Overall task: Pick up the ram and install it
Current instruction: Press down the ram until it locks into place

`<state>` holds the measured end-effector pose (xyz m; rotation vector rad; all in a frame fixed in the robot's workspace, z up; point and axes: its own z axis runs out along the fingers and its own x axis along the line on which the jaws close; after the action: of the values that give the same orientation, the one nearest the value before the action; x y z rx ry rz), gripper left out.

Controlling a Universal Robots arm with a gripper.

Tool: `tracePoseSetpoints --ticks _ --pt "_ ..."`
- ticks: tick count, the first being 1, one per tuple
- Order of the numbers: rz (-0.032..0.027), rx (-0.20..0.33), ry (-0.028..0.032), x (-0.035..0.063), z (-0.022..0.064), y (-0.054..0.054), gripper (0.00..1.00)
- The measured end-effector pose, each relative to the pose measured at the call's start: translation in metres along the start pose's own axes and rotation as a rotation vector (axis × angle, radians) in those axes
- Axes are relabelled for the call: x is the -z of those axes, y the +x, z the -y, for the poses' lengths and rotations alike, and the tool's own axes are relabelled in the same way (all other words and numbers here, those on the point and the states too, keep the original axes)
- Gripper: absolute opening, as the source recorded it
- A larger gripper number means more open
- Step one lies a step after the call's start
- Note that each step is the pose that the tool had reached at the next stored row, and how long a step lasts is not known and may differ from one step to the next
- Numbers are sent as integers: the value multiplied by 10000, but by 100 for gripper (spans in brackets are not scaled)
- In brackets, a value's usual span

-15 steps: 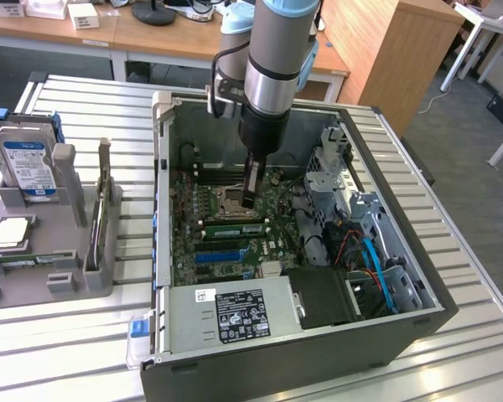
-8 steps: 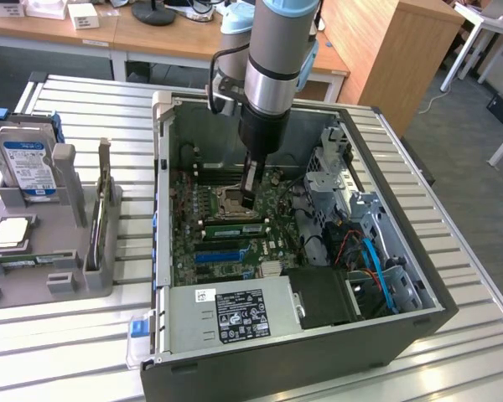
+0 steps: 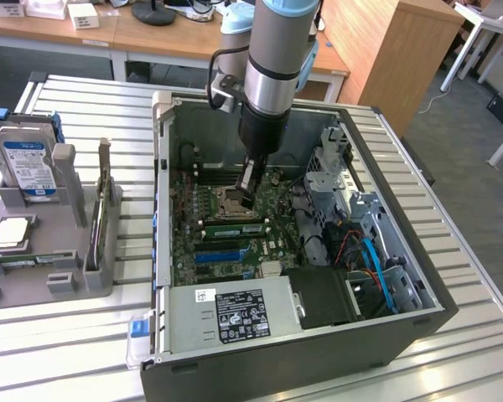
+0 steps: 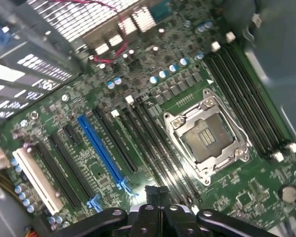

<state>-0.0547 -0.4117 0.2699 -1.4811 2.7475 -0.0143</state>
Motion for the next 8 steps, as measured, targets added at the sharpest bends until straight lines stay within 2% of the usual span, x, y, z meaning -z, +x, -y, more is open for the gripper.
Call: tracePoseSetpoints --ticks 8 --pt "-21 -1226 16 -1 0 0 11"
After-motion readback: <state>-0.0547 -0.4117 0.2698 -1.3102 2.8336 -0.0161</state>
